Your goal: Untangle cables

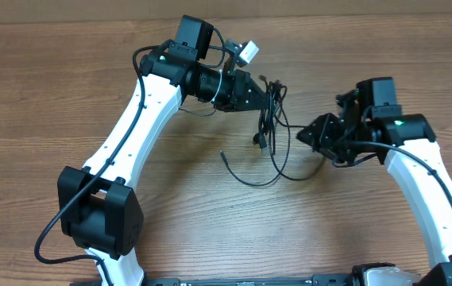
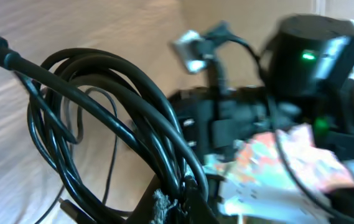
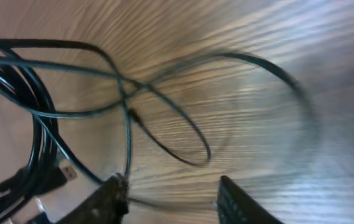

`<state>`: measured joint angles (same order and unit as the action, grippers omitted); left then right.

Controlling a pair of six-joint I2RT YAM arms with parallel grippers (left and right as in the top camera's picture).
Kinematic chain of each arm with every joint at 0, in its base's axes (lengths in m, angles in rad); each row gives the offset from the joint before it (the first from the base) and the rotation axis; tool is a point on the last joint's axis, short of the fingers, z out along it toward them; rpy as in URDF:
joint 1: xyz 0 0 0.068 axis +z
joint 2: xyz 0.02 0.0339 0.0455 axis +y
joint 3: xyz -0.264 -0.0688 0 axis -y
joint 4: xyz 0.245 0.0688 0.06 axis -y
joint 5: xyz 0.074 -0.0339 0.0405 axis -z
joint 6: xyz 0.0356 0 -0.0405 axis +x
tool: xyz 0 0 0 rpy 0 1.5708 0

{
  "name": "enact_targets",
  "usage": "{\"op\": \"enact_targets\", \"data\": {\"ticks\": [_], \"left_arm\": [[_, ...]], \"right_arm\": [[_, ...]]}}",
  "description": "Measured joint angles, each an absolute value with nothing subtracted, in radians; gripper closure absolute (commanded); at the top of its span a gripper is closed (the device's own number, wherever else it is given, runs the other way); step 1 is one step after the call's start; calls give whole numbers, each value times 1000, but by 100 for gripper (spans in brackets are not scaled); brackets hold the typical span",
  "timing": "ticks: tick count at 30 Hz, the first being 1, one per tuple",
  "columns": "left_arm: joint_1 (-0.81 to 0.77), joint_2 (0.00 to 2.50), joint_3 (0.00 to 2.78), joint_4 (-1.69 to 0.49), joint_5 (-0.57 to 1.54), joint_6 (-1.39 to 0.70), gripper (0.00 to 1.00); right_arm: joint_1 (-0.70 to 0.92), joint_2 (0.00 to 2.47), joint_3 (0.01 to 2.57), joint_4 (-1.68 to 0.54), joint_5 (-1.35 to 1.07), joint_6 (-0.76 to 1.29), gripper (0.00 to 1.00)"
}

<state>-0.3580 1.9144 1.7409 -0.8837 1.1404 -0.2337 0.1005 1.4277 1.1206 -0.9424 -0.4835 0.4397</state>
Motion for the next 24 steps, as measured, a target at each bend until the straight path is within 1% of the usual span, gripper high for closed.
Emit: {"op": "enact_targets", "data": {"ticks": [1, 5, 12, 24], "left_arm": [[-358, 1914, 1741, -884, 1175, -228, 96], [-358, 1914, 1740, -886, 1249, -214, 96], [-358, 1914, 1740, -886, 1339, -202, 96], [-358, 1914, 1740, -886, 1408, -199, 96]], "right_arm": [[115, 1428, 1121, -928, -488, 420, 42], [146, 1428, 1121, -890, -465, 366, 42], [146, 1428, 1121, -838, -368, 322, 41], [146, 1430, 1120, -891, -350, 184, 42]]}}
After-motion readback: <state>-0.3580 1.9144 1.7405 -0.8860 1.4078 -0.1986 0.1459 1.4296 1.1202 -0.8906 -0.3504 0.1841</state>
